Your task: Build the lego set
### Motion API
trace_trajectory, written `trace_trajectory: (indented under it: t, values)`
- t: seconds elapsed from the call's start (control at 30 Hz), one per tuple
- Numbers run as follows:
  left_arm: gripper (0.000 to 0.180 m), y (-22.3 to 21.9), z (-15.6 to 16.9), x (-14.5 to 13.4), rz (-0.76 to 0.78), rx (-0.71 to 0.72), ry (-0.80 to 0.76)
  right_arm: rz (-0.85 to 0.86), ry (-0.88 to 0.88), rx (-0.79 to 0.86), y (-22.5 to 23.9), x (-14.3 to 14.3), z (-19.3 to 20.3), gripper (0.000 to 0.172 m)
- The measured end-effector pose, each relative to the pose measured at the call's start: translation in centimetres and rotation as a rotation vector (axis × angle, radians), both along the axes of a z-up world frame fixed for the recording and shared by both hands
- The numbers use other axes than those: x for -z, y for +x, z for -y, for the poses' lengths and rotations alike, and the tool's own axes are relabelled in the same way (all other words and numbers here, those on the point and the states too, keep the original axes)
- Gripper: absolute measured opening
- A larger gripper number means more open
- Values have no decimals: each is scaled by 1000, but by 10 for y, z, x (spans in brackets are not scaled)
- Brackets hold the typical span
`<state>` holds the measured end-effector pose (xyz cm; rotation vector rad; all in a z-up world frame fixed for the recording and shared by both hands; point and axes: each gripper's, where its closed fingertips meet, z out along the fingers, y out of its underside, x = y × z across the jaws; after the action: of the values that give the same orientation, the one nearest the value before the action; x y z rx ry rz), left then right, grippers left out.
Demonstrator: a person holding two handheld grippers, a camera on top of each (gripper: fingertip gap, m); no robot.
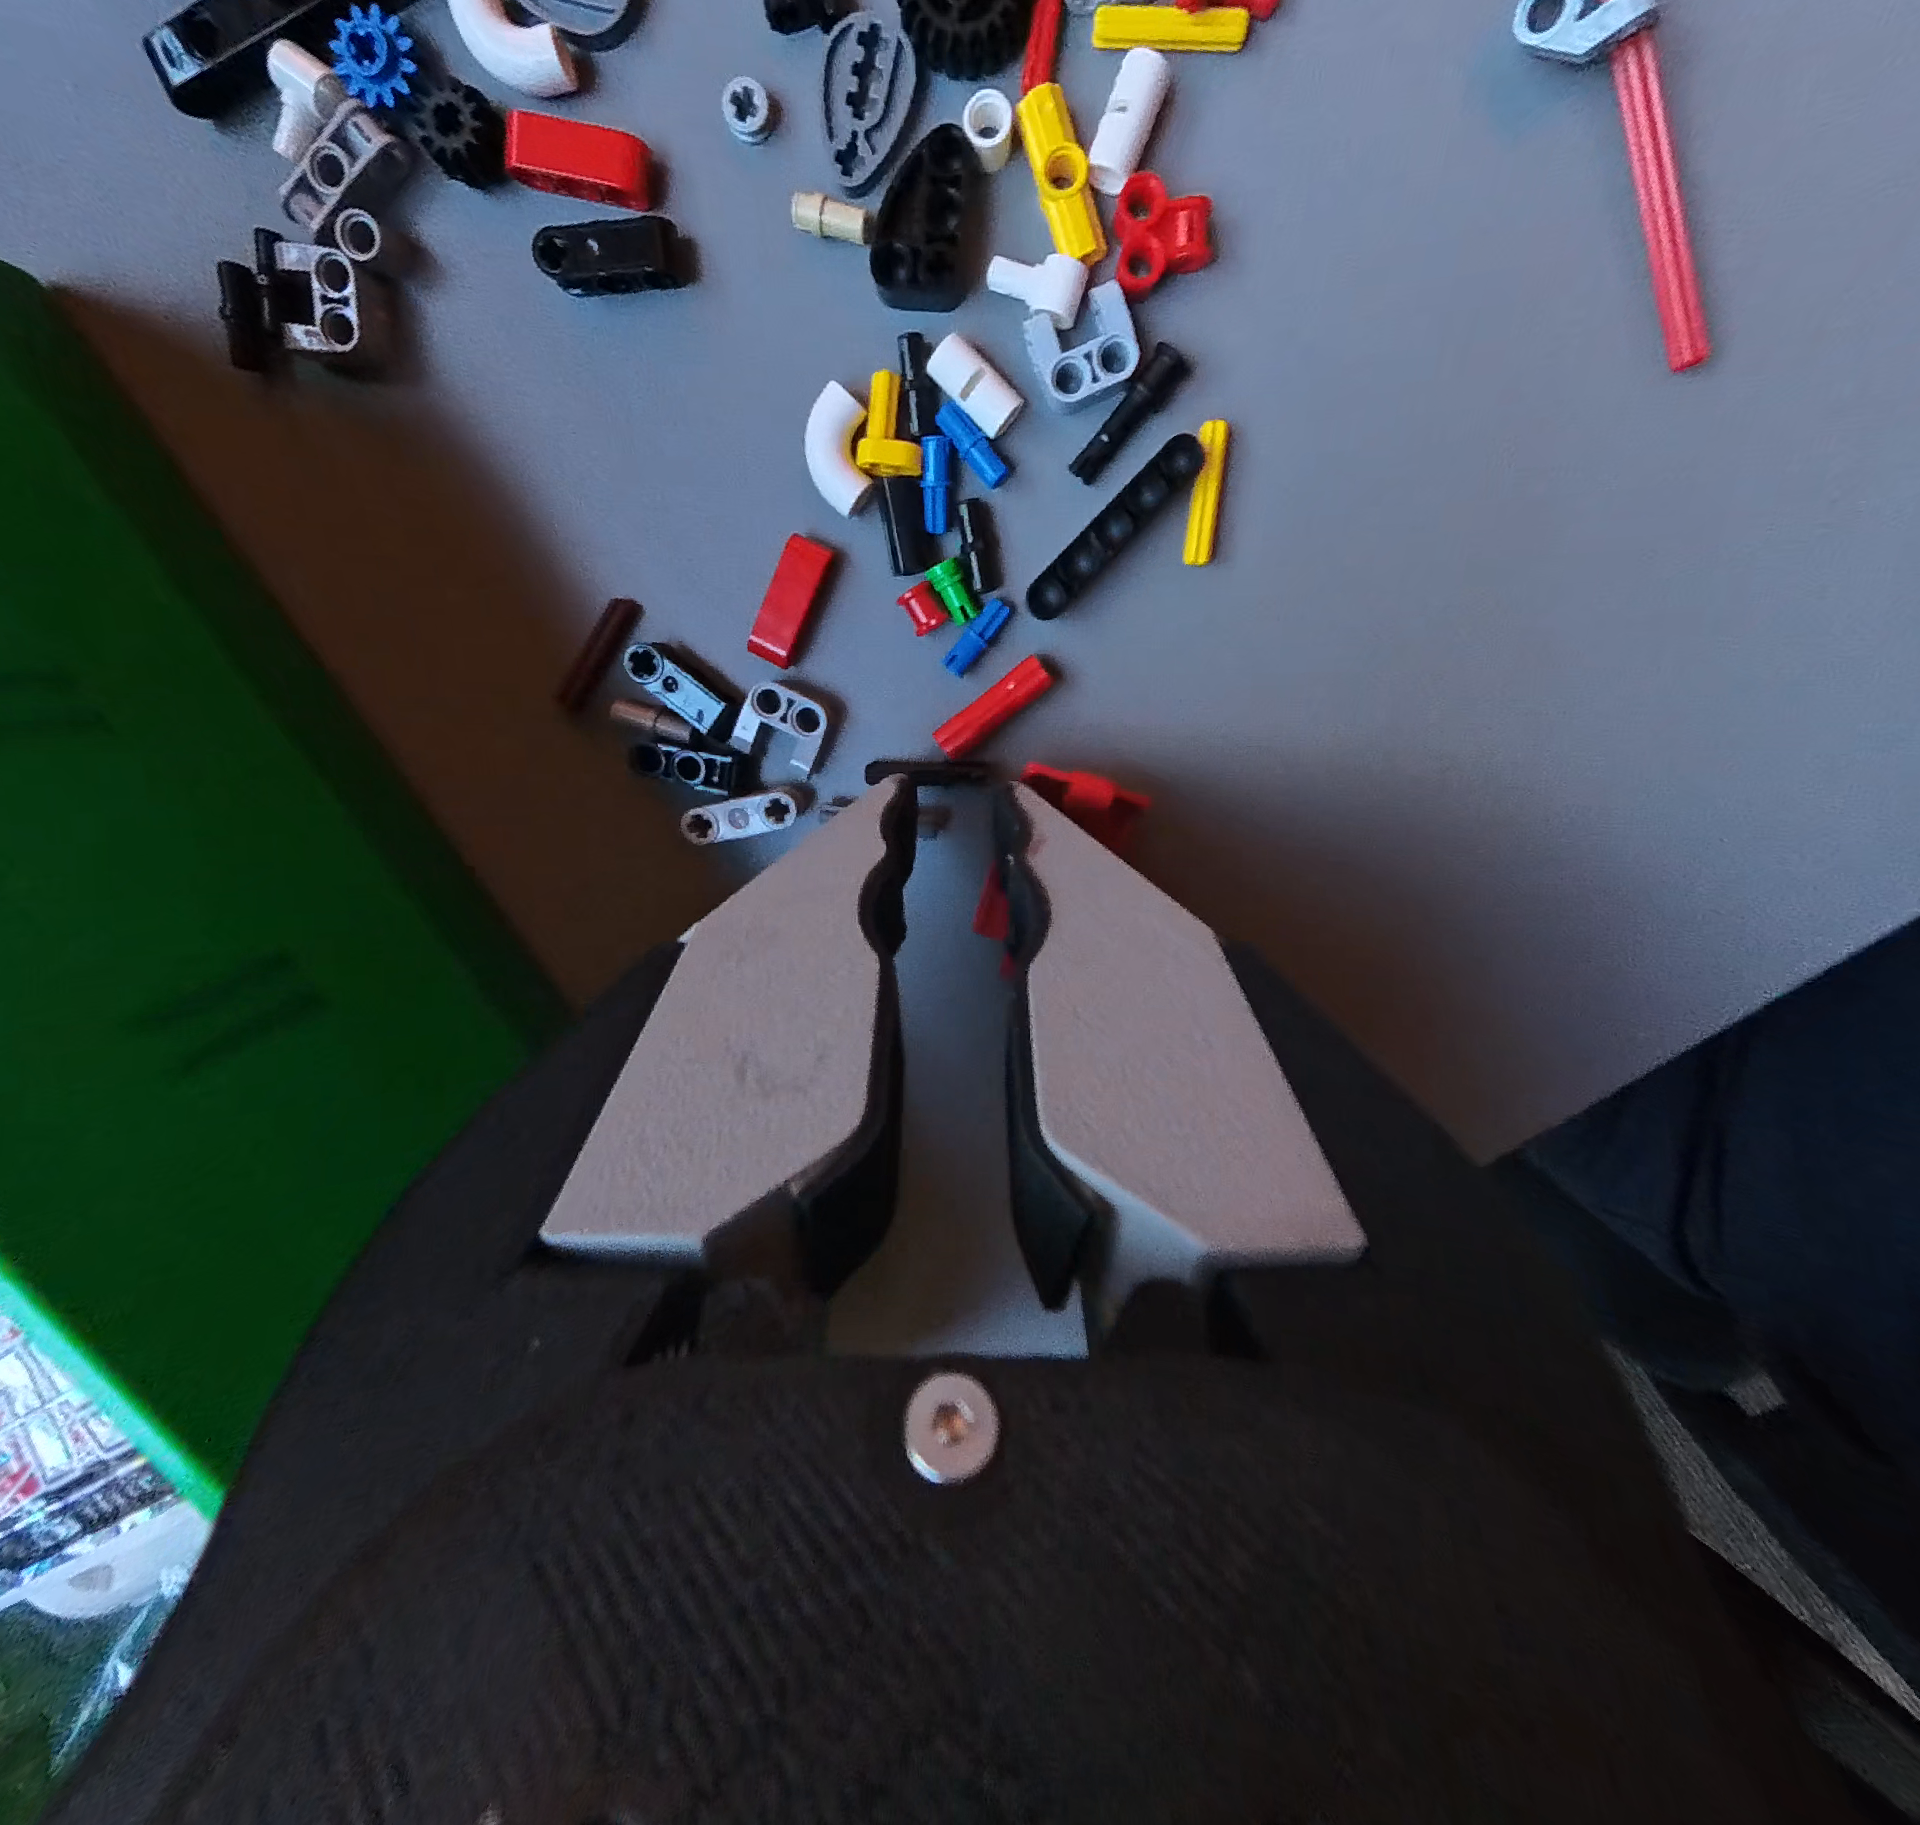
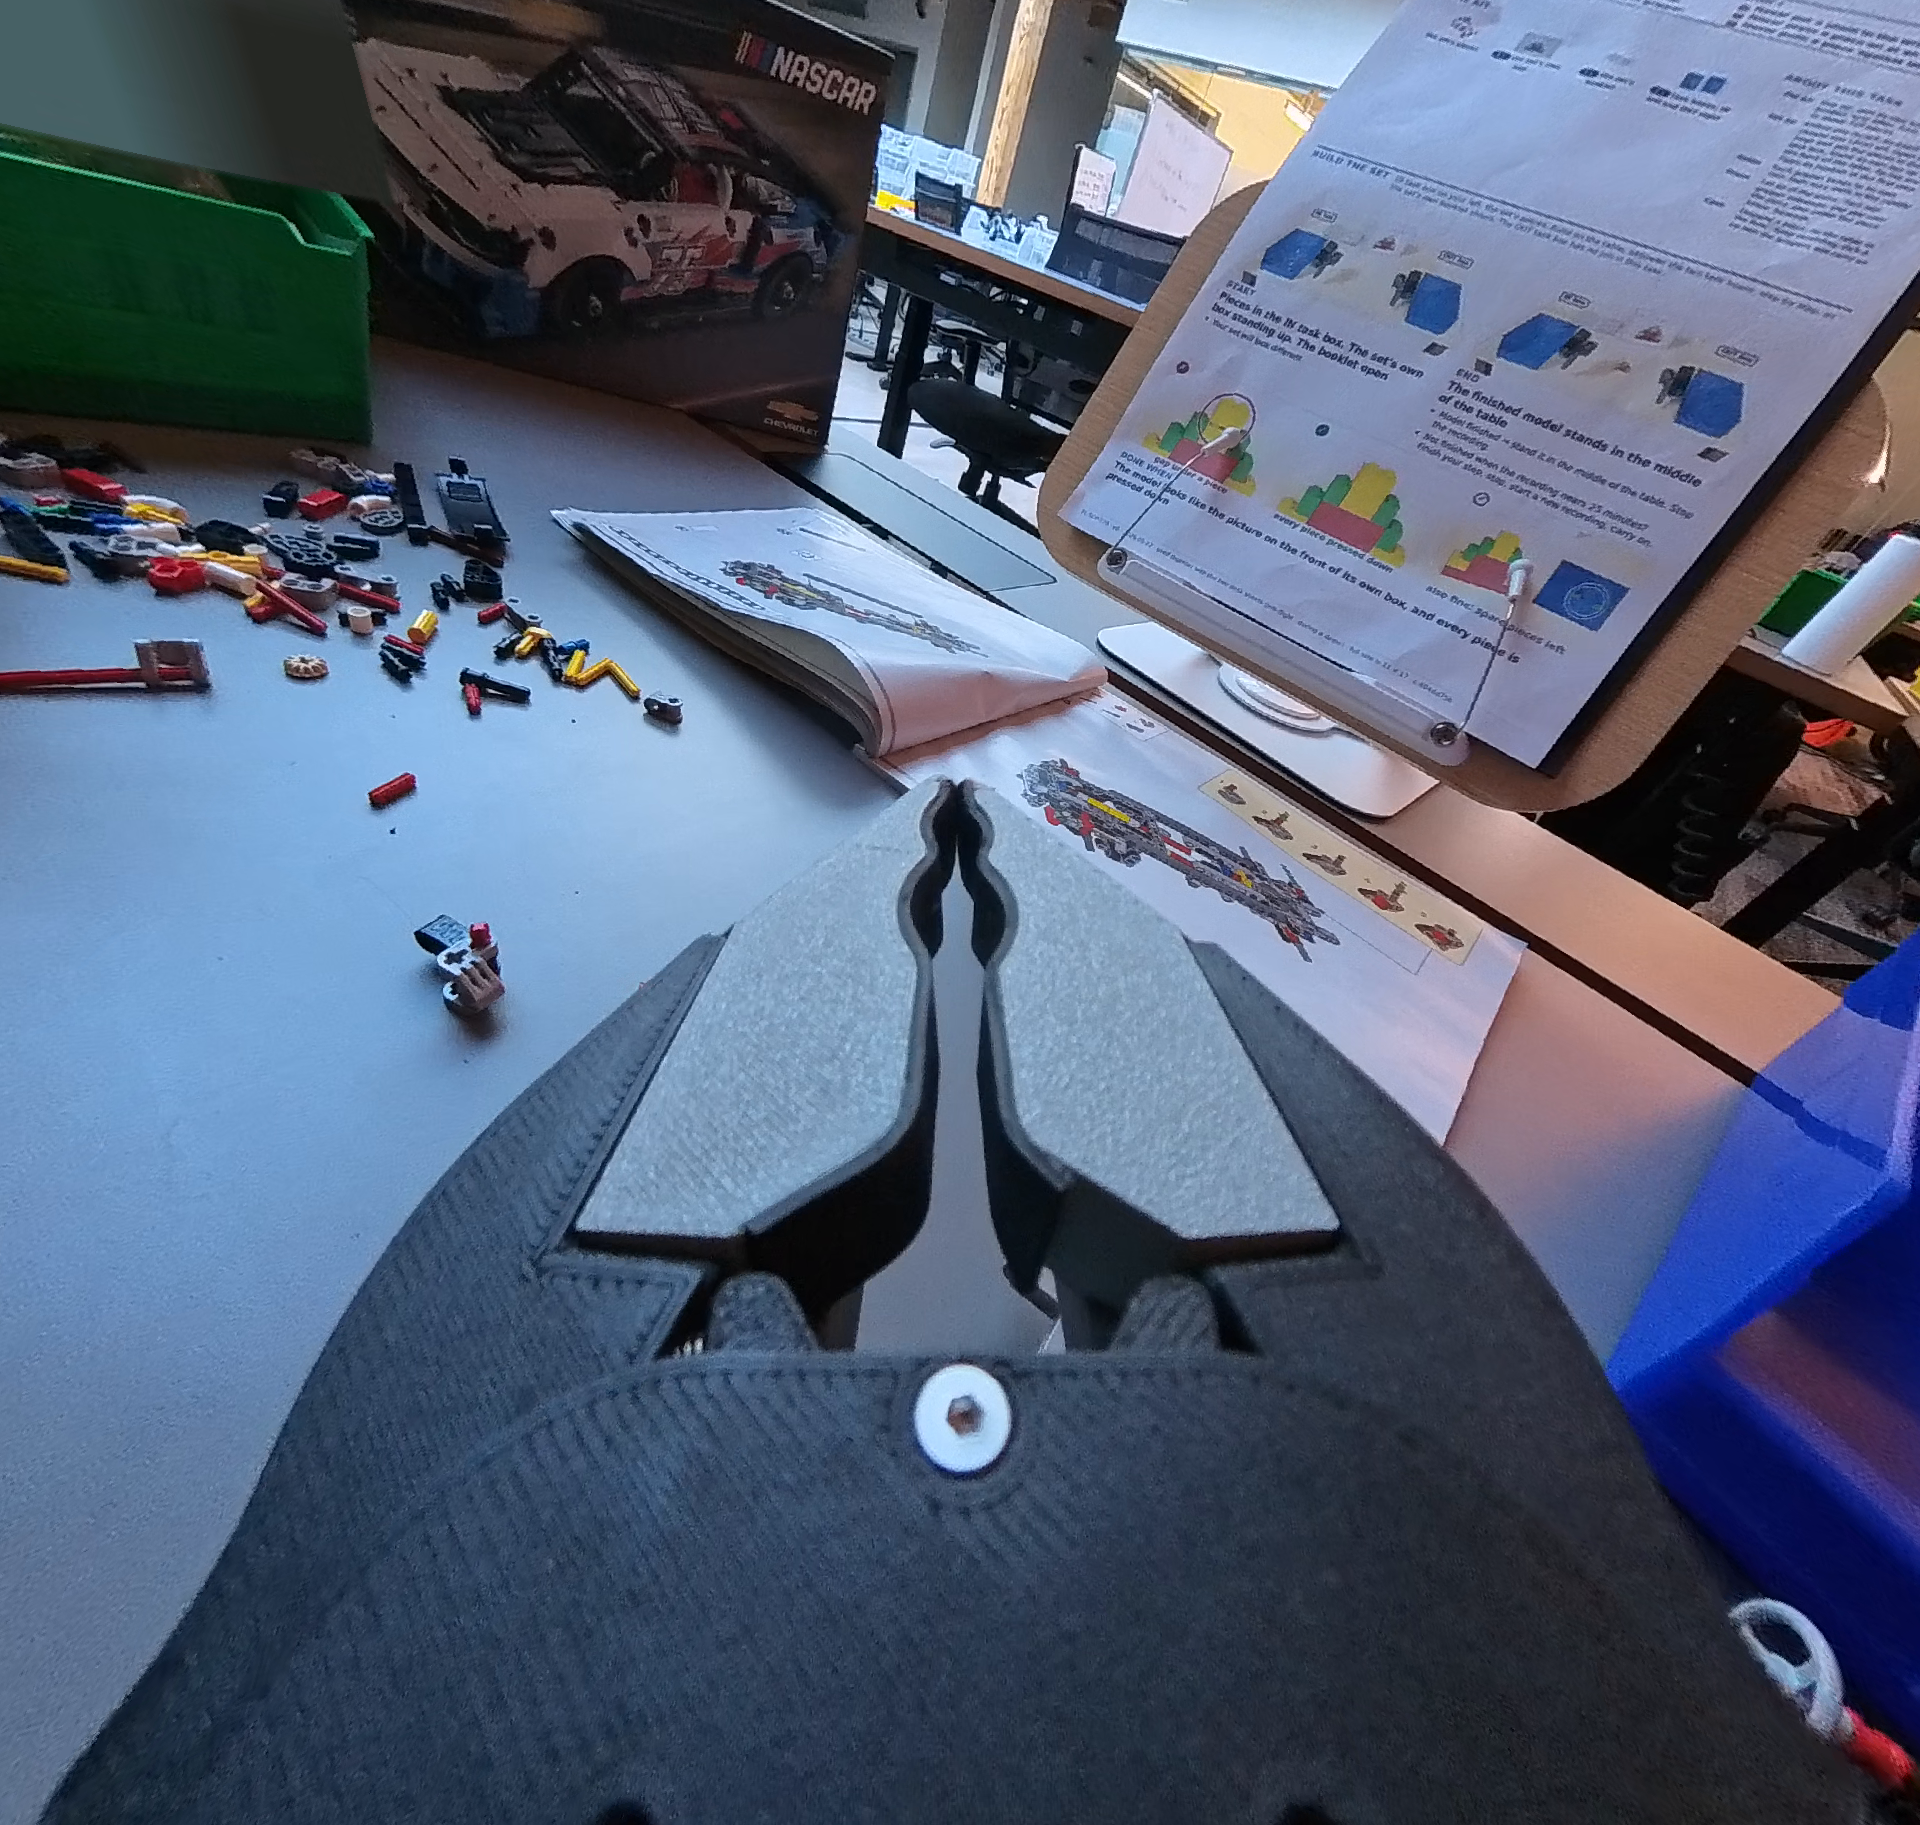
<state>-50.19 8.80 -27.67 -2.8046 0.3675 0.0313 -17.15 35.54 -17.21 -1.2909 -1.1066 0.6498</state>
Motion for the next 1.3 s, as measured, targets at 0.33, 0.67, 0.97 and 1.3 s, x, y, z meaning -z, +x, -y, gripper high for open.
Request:
trace_trajectory:
  t: [0.33, 0.67, 0.97, 1.3]
  values:
    - [24, -4, -4, 5, -56, 21, 1, -4, 1, 0, 1, -1, 0, 0]
    - [5, 4, -12, 7, -48, 98, 44, -2, 3, -6, 0, -1, 2, 0]
    - [2, 2, -12, 7, -63, 107, 48, -5, 7, -8, 1, -2, 3, 0]
    - [2, 55, -55, -60, 82, 177, 399, 9, -44, -136, -10, 3, 21, 0]
